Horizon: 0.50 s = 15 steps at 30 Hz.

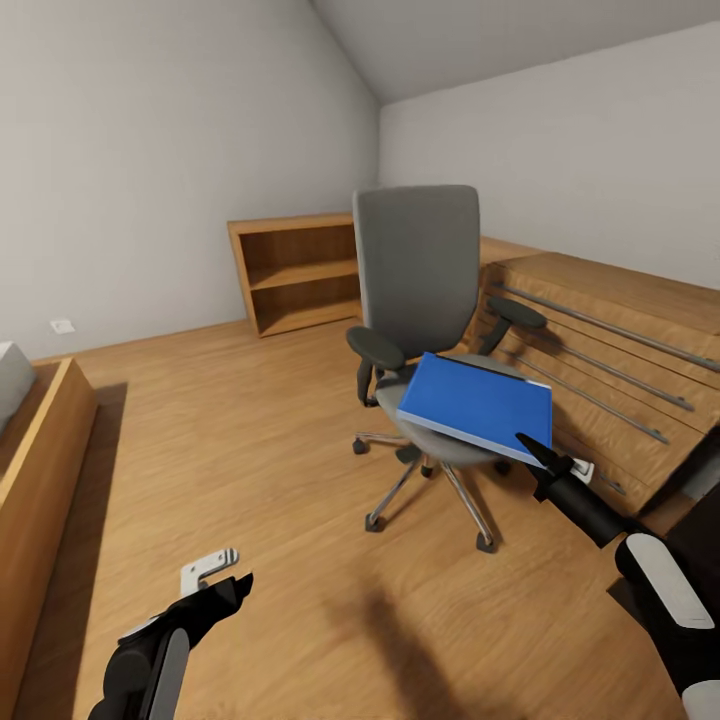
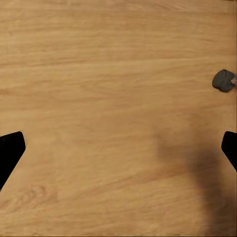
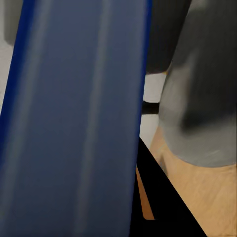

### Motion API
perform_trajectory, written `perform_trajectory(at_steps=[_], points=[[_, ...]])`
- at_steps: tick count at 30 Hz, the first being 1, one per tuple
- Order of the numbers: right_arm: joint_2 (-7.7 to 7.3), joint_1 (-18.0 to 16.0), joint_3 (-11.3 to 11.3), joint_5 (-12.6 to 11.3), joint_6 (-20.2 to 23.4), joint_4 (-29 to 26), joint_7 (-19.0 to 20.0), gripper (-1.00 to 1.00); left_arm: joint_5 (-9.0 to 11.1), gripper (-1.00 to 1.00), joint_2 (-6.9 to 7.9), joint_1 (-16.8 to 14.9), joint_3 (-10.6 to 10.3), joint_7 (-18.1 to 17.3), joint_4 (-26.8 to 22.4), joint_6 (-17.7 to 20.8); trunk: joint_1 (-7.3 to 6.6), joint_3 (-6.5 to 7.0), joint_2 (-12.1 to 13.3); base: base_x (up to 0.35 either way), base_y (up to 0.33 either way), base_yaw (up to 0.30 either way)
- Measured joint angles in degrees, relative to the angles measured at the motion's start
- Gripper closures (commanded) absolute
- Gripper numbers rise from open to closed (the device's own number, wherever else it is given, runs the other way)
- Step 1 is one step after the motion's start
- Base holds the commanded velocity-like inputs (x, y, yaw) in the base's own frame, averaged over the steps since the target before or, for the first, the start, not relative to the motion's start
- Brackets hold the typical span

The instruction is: In the bedroom, organize the workspace by keeping the computer under the desk, ensuring the monitor is on the desk, placing the keyboard on the desk next to the monitor, placing the mouse on the desk next to the keyboard, moving the folder from the swivel chair onto the desk next to the mouse, stacking the notebook on top of the folder with the pen on top of the notebook, and positioning the swivel chair next to the desk.

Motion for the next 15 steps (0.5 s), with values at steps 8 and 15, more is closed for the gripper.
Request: perform_trajectory(at_steps=[8, 15], points=[[-0.08, 0.00, -0.15, 0.03, -0.28, -0.04, 0.00, 1.00, 0.00, -1.00, 0.00, 0.00, 0.00, 0.02, 0.12, 0.00, -0.22, 1.77, 0.11, -0.238, 0.000, 0.000], [-0.15, 0.01, -0.19, 0.25, -2.72, -0.21, -0.64, 1.00, -0.07, -1.00, 0.05, 0.00, -0.23, 0.13, 3.72, -0.06, -0.42, 3.33, 0.20, -0.025, 0.000, 0.000]])
